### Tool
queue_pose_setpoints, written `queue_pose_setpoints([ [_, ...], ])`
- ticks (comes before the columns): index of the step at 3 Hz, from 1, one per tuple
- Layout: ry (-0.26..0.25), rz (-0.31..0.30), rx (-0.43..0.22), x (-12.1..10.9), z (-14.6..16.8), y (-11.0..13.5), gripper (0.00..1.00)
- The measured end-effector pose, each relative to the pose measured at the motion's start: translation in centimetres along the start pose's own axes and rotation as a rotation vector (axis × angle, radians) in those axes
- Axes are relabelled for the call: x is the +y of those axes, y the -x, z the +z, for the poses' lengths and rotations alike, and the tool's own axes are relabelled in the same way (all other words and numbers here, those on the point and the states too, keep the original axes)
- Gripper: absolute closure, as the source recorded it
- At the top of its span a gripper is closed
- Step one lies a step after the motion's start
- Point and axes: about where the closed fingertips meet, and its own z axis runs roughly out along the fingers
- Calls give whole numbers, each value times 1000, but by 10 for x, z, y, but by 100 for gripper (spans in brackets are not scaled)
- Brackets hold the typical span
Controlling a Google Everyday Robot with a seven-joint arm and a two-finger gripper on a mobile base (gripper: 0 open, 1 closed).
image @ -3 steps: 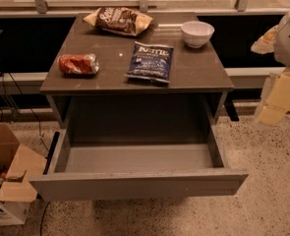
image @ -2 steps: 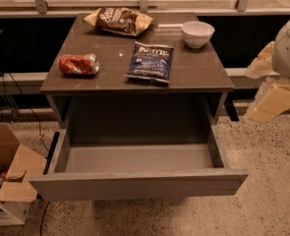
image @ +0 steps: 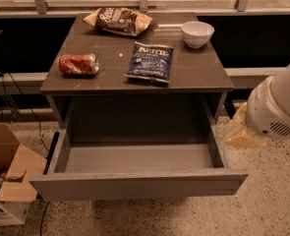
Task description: Close top drawer
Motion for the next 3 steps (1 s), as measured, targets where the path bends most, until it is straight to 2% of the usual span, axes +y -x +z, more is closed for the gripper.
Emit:
queue_pose_setpoints([
  [1, 135, 115, -38, 20, 85, -28, 100],
  [2, 125, 106, -34, 19, 79, -26, 100],
  [3, 159, 132, -3, 27, 105, -36, 100],
])
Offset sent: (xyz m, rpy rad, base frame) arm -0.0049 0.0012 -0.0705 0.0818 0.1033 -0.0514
